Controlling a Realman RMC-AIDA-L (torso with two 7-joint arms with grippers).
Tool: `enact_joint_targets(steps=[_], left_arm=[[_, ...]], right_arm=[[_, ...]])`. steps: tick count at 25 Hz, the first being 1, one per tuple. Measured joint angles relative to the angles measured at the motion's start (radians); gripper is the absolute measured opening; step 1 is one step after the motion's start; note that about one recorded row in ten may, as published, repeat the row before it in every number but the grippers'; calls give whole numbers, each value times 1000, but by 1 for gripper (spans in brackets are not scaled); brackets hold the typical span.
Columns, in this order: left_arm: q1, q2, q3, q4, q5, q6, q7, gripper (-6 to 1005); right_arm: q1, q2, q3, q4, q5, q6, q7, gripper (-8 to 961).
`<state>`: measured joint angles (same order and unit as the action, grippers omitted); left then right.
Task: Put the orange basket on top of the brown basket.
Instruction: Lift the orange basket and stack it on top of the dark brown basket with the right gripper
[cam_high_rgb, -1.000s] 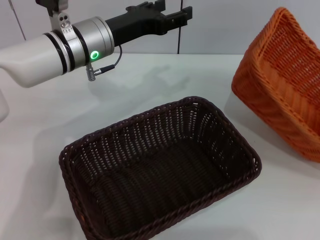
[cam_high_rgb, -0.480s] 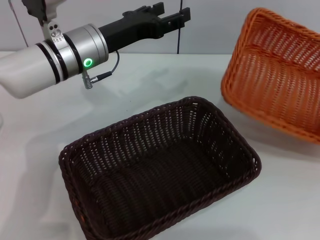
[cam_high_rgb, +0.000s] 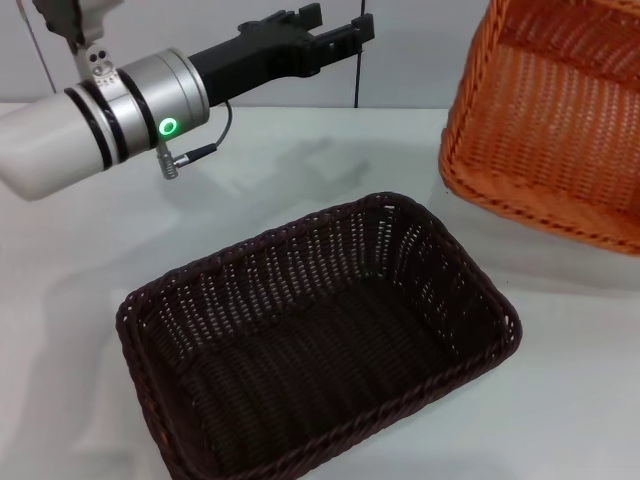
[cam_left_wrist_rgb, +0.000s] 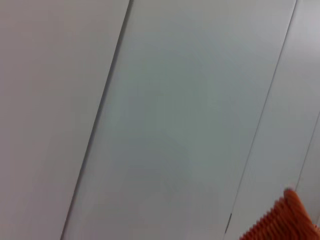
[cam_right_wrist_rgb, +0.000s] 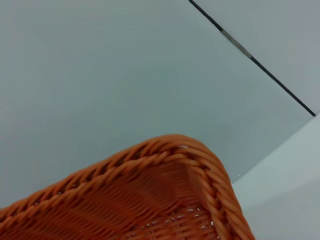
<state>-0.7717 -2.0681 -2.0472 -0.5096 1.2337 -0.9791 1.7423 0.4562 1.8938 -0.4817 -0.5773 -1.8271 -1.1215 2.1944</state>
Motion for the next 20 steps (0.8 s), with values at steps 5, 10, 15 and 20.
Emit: enact_joint_targets(steps=[5,10,15,20], left_arm=[[20,0,-7,-19,-1,4,3,843],[22,3,-21,-27,-6,34,9,843],[27,3,-83,-45,-14,62,40,843],[52,5,-181,-65,-24,71,48,843]], right_arm=[[13,7,0,-1,46,-76,-55,159],[17,15,-4,-3,118,-187,-122,163],[37,17,-27,-9,115,-286,-164,168],[72,21,-112,-17,109,-356,-165,172]])
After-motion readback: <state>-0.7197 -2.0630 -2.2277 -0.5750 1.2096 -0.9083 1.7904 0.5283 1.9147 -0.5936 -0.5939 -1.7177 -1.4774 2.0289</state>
